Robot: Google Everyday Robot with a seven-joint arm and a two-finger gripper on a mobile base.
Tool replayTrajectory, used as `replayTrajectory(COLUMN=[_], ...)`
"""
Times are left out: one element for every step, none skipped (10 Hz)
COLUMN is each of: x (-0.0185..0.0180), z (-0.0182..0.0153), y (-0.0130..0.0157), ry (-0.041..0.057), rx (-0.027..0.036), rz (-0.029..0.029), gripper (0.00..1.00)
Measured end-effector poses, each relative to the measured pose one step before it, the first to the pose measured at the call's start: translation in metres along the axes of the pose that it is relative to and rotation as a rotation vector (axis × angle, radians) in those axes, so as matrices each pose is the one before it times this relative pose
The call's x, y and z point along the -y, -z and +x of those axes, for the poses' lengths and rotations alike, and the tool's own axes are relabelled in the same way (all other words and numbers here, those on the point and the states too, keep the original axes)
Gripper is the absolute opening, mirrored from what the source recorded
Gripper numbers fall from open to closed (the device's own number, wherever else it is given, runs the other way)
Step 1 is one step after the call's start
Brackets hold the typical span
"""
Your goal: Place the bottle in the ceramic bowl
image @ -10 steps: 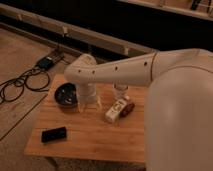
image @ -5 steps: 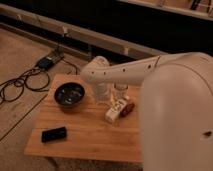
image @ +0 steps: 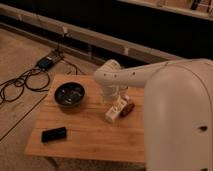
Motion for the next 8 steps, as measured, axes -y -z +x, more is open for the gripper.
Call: replayTrajectory(x=[0.00646, 0.00327, 0.00338, 0.00307, 0.00266, 0.00183, 0.00052, 0.00116], z=[-0.00128, -0.00033, 0.00014, 0.00018, -0.00021, -0.00162, -0.00153, -0.00206], y=[-0.00755, -0.0048, -0.00517, -0.00599, -0.00546, -0.00416, -0.00292, -0.00334], ry=[-0.0056, -0.00217, -0.00097, -0.00074, -0.00116, -0.00006, 0.00002, -0.00081], rx=[-0.00425, -0.00393, -0.00669, -0.00886, -0.00814, -0.00381, -0.00301, -0.00429], rz=[-0.01116, -0.00888, -0.00752, -0.00699, -0.00603, -0.00355, -0.00312, -0.00127], gripper=[0.65, 0.65, 0.65, 0.65, 0.65, 0.65, 0.65, 0.65])
